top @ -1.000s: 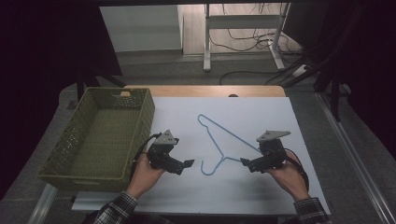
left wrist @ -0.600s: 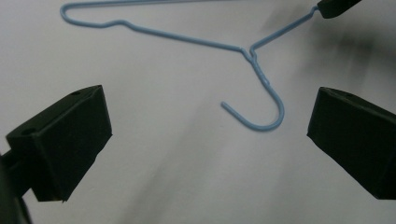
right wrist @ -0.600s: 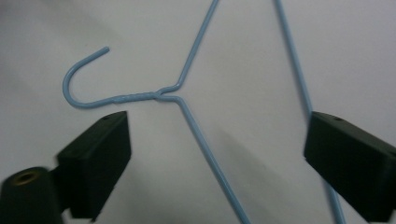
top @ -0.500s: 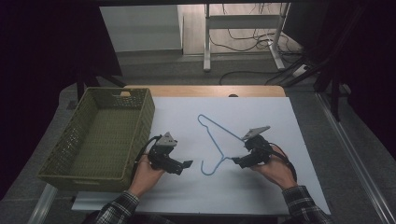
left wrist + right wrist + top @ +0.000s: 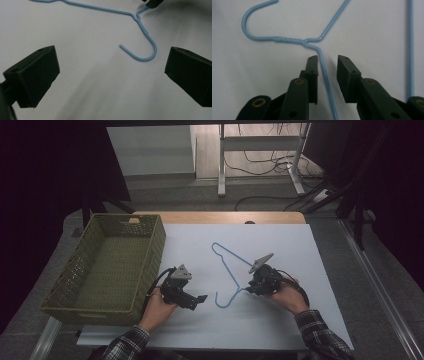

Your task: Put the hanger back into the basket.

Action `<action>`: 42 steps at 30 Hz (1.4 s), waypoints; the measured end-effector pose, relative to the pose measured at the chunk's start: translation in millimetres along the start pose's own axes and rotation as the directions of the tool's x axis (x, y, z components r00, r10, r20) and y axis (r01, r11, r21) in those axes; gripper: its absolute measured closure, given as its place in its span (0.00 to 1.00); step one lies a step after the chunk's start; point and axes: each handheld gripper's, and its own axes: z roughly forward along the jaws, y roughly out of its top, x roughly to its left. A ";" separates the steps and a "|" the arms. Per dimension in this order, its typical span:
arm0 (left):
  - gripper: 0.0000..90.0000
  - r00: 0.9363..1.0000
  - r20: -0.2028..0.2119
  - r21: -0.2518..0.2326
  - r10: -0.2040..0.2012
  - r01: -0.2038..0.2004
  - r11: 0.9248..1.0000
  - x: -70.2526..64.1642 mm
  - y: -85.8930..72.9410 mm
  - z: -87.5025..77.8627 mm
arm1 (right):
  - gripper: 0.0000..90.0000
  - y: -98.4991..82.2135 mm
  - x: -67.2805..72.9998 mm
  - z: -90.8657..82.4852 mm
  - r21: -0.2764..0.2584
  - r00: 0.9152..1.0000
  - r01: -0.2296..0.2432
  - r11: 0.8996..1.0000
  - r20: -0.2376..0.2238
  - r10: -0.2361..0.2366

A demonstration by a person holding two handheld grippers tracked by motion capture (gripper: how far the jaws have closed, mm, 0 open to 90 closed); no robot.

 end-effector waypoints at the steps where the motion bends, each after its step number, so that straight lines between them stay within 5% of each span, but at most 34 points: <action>1: 0.00 1.000 0.002 0.001 -0.001 0.001 1.000 0.1 -0.2 0.2 | 0.81 -0.1 -1.1 2.0 0.008 1.000 0.014 1.000 -0.005 -0.014; 6: 0.00 1.000 0.004 0.006 -0.003 0.003 1.000 -0.1 -0.4 1.2 | 0.93 0.3 -3.8 7.1 0.028 0.998 0.050 0.998 -0.040 -0.049; 12: 0.00 0.999 0.016 0.002 -0.028 0.027 1.000 -0.1 0.4 0.3 | 0.96 1.1 -0.8 6.3 0.026 0.992 0.125 0.992 -0.032 -0.124; 17: 0.00 0.998 0.030 0.012 -0.054 0.054 0.998 -2.0 4.0 -6.2 | 0.96 2.8 0.4 0.5 0.001 0.992 0.122 0.993 -0.013 -0.122; 19: 0.09 0.997 0.049 0.014 -0.067 0.067 0.998 -4.9 5.8 -8.8 | 0.96 2.7 -0.3 -4.8 -0.024 0.993 0.117 0.993 -0.010 -0.118; 20: 0.21 0.999 0.035 0.038 -0.030 0.029 0.999 -10.9 6.4 -9.7 | 0.96 2.7 -0.5 -6.2 -0.033 0.993 0.116 0.993 -0.012 -0.117; 22: 0.60 0.998 0.060 0.068 -0.012 0.008 0.998 -14.6 6.4 -6.0 | 0.96 2.9 -0.4 -8.7 -0.040 0.993 0.114 0.993 -0.009 -0.114; 24: 0.83 0.995 0.102 0.100 -0.012 0.001 0.995 -17.1 7.2 2.0 | 0.96 3.1 0.0 -10.7 -0.049 0.994 0.110 0.993 -0.008 -0.111; 26: 0.93 0.996 0.090 0.130 0.017 -0.028 0.991 -22.8 8.5 12.3 | 0.96 3.8 0.7 -12.0 -0.056 0.994 0.107 0.993 -0.007 -0.107; 42: 1.00 0.992 0.122 0.087 0.041 -0.052 0.995 -28.7 17.1 43.0 | 0.96 4.8 3.7 -14.9 -0.076 0.995 0.094 0.993 -0.013 -0.095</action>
